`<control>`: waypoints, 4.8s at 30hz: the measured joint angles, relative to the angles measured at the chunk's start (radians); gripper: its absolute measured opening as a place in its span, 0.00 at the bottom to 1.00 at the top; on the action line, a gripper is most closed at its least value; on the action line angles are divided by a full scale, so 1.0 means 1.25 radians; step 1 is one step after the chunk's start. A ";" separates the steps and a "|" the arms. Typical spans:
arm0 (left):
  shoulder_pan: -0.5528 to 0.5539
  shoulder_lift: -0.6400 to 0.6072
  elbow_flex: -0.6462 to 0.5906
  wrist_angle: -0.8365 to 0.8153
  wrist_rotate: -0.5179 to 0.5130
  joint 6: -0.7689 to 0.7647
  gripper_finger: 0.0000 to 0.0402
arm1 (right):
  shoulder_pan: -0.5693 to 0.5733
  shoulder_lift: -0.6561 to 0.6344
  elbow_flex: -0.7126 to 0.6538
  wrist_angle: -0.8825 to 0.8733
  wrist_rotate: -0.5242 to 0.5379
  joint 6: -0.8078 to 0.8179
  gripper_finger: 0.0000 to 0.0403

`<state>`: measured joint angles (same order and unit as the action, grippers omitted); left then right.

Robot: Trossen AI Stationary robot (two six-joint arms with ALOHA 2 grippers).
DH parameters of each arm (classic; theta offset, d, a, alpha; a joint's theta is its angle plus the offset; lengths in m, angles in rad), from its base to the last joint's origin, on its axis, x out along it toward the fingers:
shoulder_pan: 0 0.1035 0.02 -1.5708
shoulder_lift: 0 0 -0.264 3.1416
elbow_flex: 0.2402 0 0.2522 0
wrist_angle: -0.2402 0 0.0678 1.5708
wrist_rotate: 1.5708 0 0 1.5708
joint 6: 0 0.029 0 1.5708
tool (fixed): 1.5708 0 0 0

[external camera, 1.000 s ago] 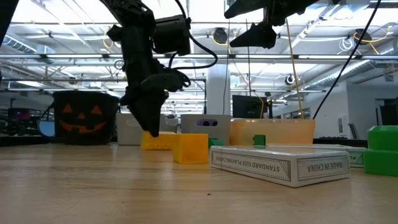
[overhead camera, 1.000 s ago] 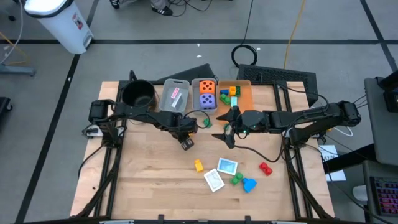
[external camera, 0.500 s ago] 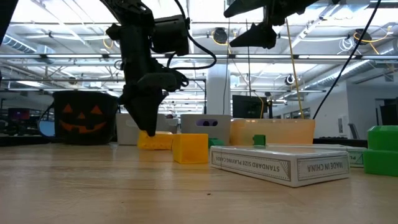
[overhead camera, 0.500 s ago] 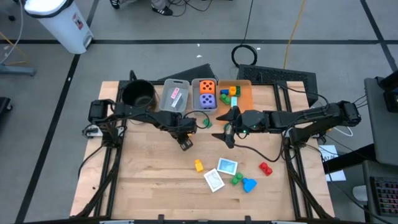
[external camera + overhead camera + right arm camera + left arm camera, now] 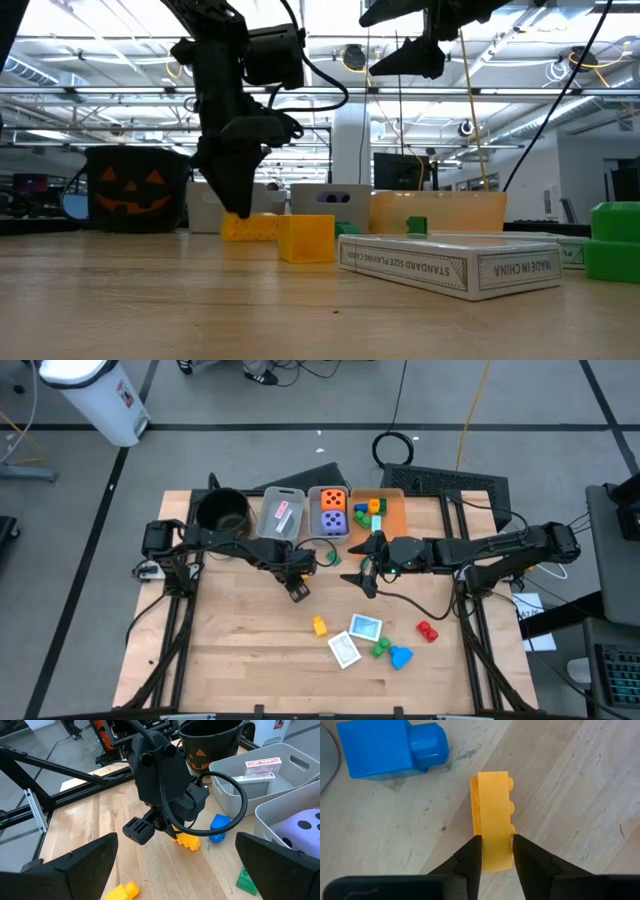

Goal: Pick & Place Toys
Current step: Put the top yellow game piece into the orange bin

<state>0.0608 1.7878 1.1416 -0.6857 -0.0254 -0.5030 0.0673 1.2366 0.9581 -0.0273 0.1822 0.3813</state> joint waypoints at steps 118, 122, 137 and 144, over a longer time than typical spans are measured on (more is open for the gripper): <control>-0.042 -0.240 0.138 0.192 0.250 0.087 0.23 | -0.054 0.150 0.000 0.409 -0.296 0.146 0.71; -0.042 -0.240 0.138 0.193 0.250 0.087 0.23 | -0.054 0.150 0.000 0.399 -0.297 0.145 0.60; -0.043 -0.240 0.138 0.194 0.234 0.076 0.32 | -0.053 0.150 0.000 0.395 -0.338 0.120 0.20; -0.040 -0.240 0.138 0.193 0.229 0.070 0.39 | -0.053 0.150 0.000 0.395 -0.337 0.125 0.20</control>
<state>0.0105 1.4872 1.3144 -0.4450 0.2615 -0.4160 0.0013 1.4239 0.9585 0.4660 -0.2390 0.5370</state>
